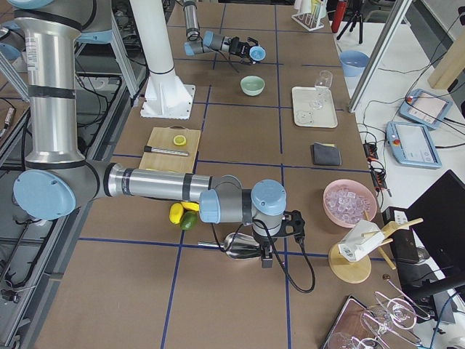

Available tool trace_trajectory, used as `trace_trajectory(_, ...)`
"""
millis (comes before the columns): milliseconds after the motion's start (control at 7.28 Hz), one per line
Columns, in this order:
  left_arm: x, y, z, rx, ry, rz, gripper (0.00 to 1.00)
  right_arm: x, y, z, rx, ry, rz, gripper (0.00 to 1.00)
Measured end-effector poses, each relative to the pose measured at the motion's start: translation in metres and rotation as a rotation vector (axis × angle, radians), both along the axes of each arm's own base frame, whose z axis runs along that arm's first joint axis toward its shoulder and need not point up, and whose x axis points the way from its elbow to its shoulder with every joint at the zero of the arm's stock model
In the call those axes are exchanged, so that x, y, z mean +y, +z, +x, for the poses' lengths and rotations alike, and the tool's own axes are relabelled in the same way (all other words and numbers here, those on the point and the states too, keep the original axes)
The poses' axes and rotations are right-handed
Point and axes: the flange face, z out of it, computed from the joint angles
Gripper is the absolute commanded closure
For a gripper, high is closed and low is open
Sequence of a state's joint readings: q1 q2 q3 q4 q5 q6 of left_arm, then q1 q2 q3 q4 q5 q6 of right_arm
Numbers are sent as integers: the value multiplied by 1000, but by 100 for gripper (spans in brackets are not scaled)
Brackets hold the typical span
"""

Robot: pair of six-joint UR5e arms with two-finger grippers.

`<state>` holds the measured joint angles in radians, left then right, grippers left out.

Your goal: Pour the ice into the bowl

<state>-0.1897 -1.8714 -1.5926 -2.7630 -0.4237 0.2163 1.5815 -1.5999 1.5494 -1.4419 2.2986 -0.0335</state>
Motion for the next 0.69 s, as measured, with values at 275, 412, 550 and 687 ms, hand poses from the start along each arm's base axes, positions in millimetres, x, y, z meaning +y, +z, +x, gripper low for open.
trace_trajectory(275, 14, -8, 10, -259, -5, 66, 100, 1, 2, 0, 0, 1, -6, 0)
trace_trajectory(412, 19, -6, 16, -356, -3, 86, 100, 1, 3, 0, -1, 2, -8, 0)
trace_trajectory(550, 21, 3, 23, -430, 0, 96, 100, 1, 3, 0, -1, 2, -9, 0)
trace_trajectory(687, 21, 9, 27, -486, 3, 103, 100, 1, 3, 0, -1, 2, -9, 0)
